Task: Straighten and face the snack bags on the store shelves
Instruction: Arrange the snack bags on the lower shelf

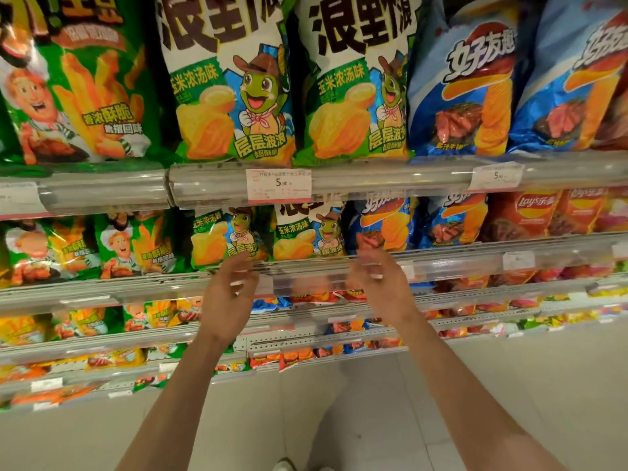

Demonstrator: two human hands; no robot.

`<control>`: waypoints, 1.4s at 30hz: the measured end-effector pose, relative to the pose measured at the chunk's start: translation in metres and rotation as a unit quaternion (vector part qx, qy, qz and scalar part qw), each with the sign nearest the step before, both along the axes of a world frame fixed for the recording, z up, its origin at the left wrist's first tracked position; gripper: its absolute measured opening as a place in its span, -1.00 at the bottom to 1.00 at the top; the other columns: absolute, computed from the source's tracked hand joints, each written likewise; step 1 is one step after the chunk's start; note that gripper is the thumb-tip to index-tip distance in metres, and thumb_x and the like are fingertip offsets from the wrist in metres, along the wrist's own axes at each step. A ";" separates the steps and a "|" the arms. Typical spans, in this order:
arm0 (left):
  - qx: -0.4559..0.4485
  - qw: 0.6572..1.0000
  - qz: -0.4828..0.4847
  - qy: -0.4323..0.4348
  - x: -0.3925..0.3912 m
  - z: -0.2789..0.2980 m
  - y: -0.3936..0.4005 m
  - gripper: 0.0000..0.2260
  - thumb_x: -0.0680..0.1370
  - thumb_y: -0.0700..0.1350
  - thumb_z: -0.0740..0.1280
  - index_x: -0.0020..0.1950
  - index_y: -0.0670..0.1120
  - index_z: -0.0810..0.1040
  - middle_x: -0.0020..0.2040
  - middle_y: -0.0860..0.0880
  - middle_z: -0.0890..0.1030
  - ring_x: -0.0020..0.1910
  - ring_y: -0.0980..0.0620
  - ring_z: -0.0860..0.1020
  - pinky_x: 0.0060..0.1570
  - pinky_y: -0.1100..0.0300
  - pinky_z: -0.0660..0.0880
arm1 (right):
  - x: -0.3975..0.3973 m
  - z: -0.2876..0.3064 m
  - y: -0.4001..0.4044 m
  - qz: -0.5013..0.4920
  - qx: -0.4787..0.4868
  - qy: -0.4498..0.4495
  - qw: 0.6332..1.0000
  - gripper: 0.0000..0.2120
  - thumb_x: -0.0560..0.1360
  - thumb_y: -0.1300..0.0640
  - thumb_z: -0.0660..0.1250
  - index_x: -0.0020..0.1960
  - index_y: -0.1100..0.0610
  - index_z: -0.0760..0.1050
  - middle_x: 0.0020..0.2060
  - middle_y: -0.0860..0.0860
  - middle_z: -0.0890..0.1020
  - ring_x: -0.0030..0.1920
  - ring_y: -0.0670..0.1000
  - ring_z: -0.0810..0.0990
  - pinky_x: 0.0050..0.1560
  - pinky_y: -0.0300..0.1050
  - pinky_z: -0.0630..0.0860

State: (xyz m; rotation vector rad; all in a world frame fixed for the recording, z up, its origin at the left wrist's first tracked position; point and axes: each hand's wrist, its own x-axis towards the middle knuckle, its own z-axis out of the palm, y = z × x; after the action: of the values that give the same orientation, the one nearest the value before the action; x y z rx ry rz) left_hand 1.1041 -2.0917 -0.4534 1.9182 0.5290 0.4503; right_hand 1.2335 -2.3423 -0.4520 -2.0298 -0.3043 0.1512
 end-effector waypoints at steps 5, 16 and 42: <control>-0.061 0.998 0.021 -0.011 -0.012 -0.026 -0.009 -0.78 0.66 -0.11 0.34 0.30 -0.01 0.55 0.11 0.11 0.66 0.00 0.35 0.62 -0.09 0.54 0.46 | -0.024 -0.019 -0.020 -0.045 0.027 0.004 0.999 -0.83 0.59 0.10 0.42 -0.04 -0.18 0.55 -0.11 -0.21 0.66 -0.16 -0.27 0.64 -0.21 -0.47 0.47; -0.056 0.996 0.064 -0.010 -0.022 -0.103 -0.045 -0.80 0.64 -0.06 0.36 0.27 0.02 0.59 0.04 0.11 0.68 0.07 0.08 0.66 0.02 0.12 0.59 | -0.018 -0.112 -0.050 -0.059 0.028 0.043 0.997 -0.88 0.62 0.13 0.38 0.10 -0.07 0.60 -0.07 -0.17 0.68 -0.07 -0.01 0.71 0.03 -0.12 0.61; 0.337 0.920 0.196 -0.043 0.113 -0.276 0.017 -0.38 0.55 0.07 0.46 0.49 -0.21 0.39 0.45 -0.31 0.39 0.43 -0.31 0.31 0.43 -0.16 0.30 | 0.149 -0.290 -0.059 -0.136 -0.137 -0.289 0.938 -0.56 0.59 -0.25 0.26 0.11 0.15 0.47 -0.12 0.15 0.63 -0.05 0.29 0.62 -0.19 0.01 0.41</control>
State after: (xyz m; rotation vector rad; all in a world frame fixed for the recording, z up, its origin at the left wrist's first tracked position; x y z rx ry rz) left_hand 1.2170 -2.0744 -0.7296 2.4306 0.7743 1.0841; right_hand 1.3823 -2.4010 -0.7418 -2.3379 -0.3749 -0.6210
